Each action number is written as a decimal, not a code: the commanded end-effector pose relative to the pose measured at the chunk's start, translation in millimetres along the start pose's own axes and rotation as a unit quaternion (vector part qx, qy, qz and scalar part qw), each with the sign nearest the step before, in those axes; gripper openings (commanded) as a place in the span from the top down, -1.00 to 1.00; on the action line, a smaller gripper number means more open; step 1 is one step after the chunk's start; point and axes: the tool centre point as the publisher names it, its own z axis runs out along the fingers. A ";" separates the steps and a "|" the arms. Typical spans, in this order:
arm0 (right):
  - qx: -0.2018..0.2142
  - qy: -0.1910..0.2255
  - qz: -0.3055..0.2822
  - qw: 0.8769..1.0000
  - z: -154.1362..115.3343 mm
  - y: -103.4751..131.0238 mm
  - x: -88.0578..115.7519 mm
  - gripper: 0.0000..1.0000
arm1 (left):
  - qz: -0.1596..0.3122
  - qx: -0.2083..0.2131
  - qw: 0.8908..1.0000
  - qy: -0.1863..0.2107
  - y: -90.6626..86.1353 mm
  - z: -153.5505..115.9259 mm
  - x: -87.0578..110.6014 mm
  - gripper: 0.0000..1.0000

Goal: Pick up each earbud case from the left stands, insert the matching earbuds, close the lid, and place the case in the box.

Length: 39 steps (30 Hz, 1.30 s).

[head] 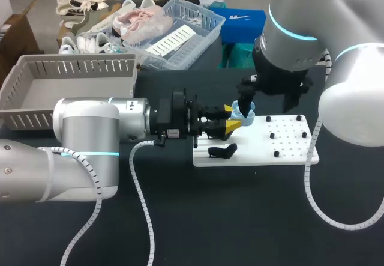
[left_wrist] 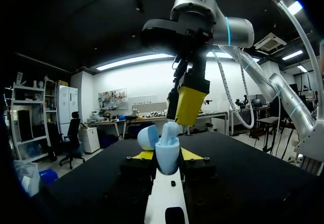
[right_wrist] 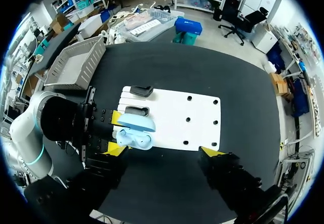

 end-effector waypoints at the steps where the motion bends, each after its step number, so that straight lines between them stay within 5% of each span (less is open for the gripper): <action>1: -0.002 0.006 -0.001 1.000 5.1 2.7 -5.4 -0.75 | 0.000 -0.001 1.000 0.000 0.2 0.5 -0.1 1.00; 13: 0.002 -0.010 -0.001 1.000 -2.8 2.5 -13.4 -0.75 | 0.000 -0.001 1.000 0.000 0.2 0.5 -0.1 1.00; 26: 0.002 -0.046 0.089 0.995 3.2 -13.5 -47.6 -1.00 | 0.000 -0.001 1.000 0.000 0.2 0.5 -0.1 1.00; 39: 0.017 -0.022 0.121 0.992 32.9 -23.9 -64.6 -1.00 | 0.000 -0.001 1.000 0.000 0.2 0.5 -0.1 1.00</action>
